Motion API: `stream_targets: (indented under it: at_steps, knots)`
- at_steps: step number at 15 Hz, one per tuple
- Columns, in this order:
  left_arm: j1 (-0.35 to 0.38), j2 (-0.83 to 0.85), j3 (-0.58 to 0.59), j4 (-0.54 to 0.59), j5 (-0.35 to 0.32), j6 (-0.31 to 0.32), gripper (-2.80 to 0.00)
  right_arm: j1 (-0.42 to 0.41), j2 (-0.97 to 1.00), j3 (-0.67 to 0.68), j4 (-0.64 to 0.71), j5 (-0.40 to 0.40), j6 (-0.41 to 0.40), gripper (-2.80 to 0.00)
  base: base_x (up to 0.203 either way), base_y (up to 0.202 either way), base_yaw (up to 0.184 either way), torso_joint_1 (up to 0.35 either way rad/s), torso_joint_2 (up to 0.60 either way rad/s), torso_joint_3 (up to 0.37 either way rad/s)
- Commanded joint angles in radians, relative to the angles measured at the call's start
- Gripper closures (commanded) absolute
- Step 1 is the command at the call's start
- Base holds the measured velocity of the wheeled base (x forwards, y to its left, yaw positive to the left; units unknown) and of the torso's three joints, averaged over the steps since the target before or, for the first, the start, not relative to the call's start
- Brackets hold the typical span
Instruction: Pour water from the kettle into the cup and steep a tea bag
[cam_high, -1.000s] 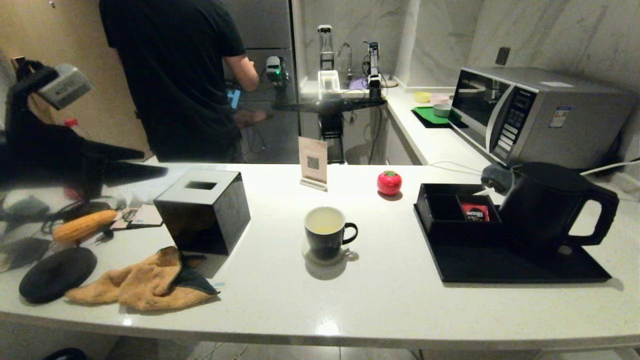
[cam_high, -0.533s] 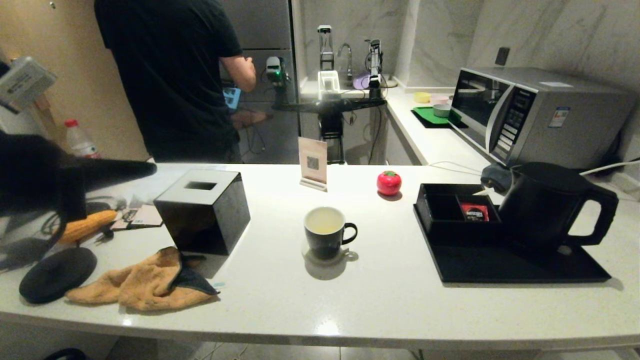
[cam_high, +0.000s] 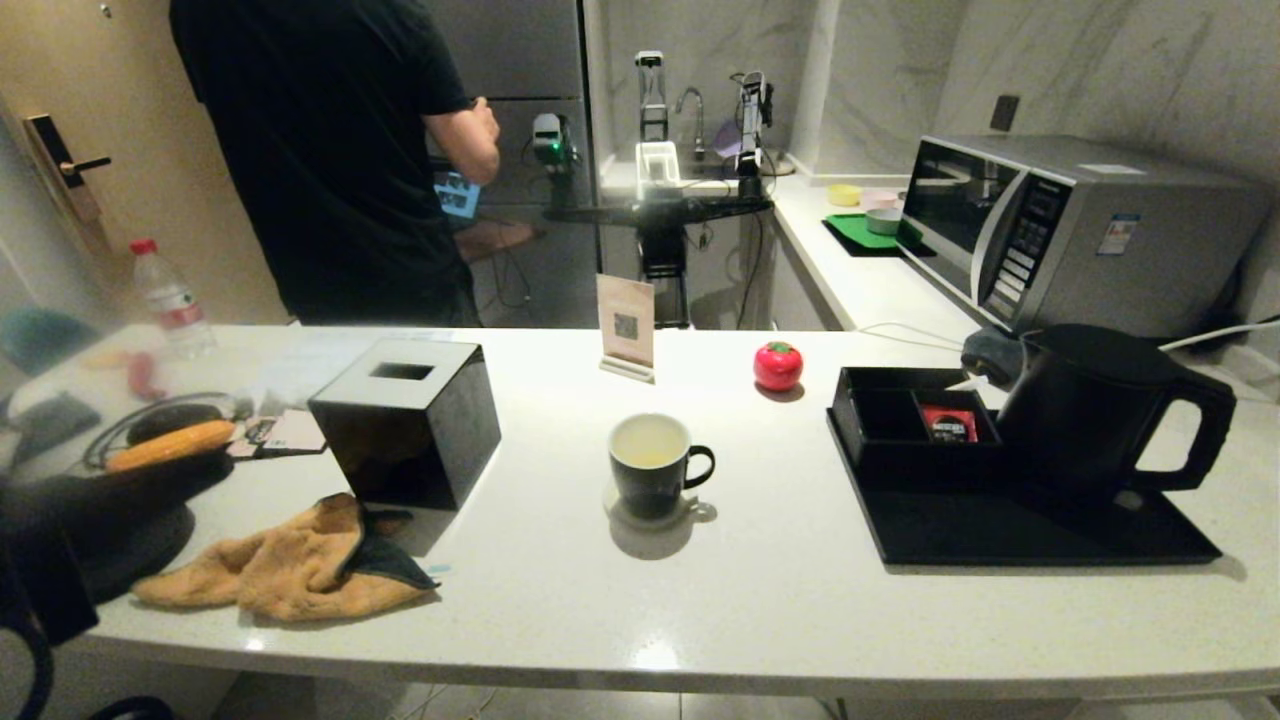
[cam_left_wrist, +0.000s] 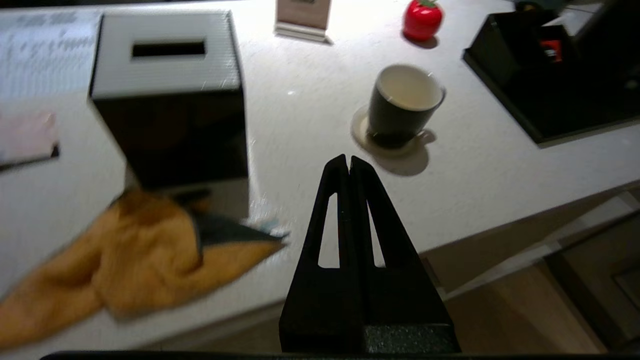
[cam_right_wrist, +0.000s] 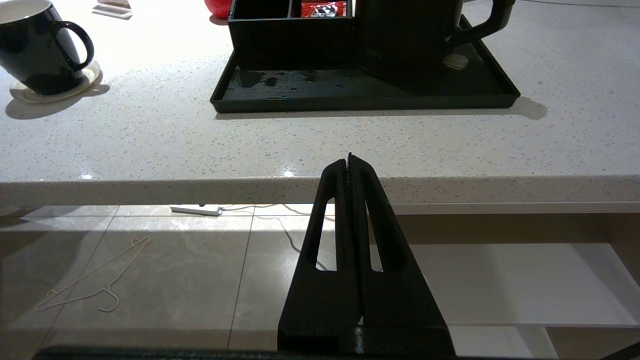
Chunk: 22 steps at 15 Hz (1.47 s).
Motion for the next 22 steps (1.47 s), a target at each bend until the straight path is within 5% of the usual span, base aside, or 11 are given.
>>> stream_targets:
  at_steps: [1, 5, 7, 11, 14, 18, 22]
  knots:
    - [0.022, -0.172, 0.165, -0.013, 0.041, -0.012, 0.00, 0.000, 0.001, 0.000, 0.001, 0.000, 0.000, 0.00, 0.000, 0.000, 0.000, 0.000, 0.00, 0.000]
    - [-0.121, -0.413, 0.418, -0.020, 0.333, -0.038, 0.00, 0.000, 0.001, 0.000, 0.001, 0.000, 0.000, 0.00, 0.000, 0.000, 0.000, 0.000, 0.00, 0.000]
    - [-0.171, -0.539, 0.523, -0.024, 0.426, -0.040, 0.00, 0.000, 0.001, 0.000, 0.001, 0.000, 0.000, 0.00, 0.000, 0.000, 0.000, 0.000, 0.00, 0.000]
    - [-0.170, -0.618, 0.553, 0.073, 0.461, 0.010, 0.00, 0.000, 0.001, 0.000, 0.001, 0.000, 0.000, 0.00, 0.000, 0.000, 0.000, 0.000, 0.00, 0.000]
    - [-0.042, -0.685, 0.553, 0.087, 0.439, 0.069, 0.00, 0.000, 0.001, 0.000, 0.001, 0.000, 0.000, 0.00, 0.000, 0.000, 0.000, 0.000, 0.00, 0.000]
    - [-0.066, -0.896, 0.553, 0.091, 0.447, 0.017, 0.00, 0.000, 0.001, 0.000, -0.001, 0.000, 0.000, 0.00, 0.000, 0.000, 0.000, 0.000, 0.00, 0.000]
    - [-0.071, -0.902, 0.553, 0.092, 0.448, 0.009, 0.00, 0.000, 0.001, 0.000, -0.001, 0.000, 0.000, 0.00, 0.000, 0.000, 0.000, 0.000, 0.00, 0.000]
